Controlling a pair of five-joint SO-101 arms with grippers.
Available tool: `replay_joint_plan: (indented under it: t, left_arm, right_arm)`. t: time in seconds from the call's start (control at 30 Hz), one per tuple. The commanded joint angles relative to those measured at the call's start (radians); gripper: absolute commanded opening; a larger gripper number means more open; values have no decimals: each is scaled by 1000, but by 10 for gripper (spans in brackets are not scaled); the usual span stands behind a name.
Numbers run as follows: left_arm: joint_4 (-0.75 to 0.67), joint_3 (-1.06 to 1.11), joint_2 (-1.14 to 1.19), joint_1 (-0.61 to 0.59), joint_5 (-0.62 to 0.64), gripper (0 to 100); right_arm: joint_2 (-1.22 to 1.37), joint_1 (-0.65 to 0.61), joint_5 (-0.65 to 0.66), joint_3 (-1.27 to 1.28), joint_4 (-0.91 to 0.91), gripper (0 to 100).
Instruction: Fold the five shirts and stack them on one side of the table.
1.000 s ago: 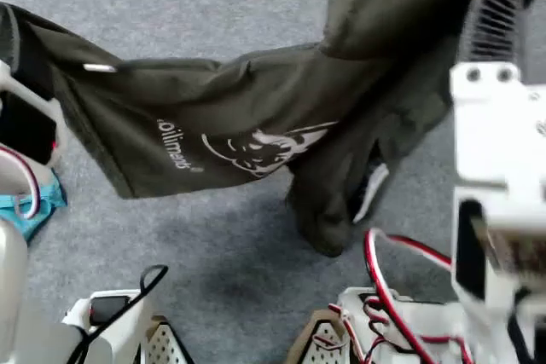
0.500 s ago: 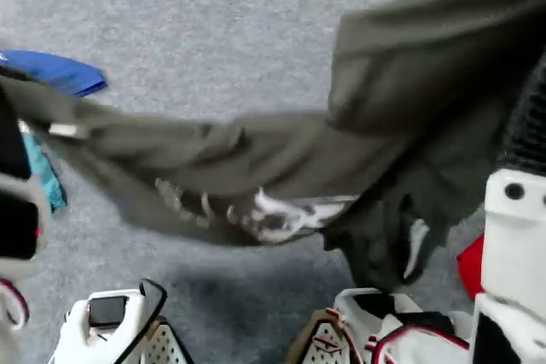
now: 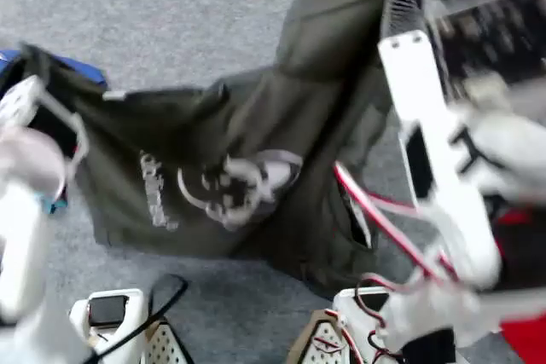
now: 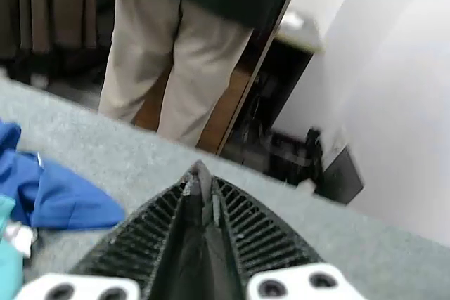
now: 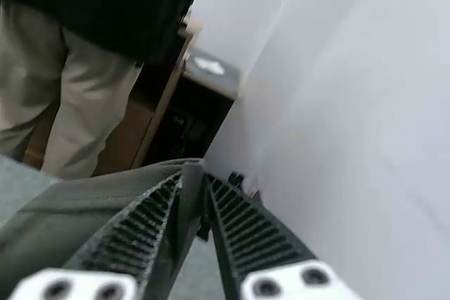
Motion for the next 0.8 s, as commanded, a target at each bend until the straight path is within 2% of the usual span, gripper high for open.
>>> replay_joint_plan:
  t: [0.0, 0.13, 0.27, 0.4, 0.53, 0.77]
  left_arm:
    - [-181, 232, 1, -5, -6, 20]
    - [-459, 483, 4, -5, -104, 20]
    - [-806, 709, 38, -5, -121, 20]
    - [-1053, 767, 191, -5, -121, 20]
    - [-1083, 623, 460, -6, -121, 20]
    - [-939, 187, 866, -35, -120, 20]
  right_arm:
    - [-2, 30, -15, 251, -193, 5]
    - [-2, 54, -17, 572, -525, 5]
    - [4, 68, -14, 806, -787, 5]
    - [64, 85, -18, 905, -999, 5]
    - [180, 101, -17, 862, -1106, 5]
    - [479, 119, -14, 588, -1135, 5]
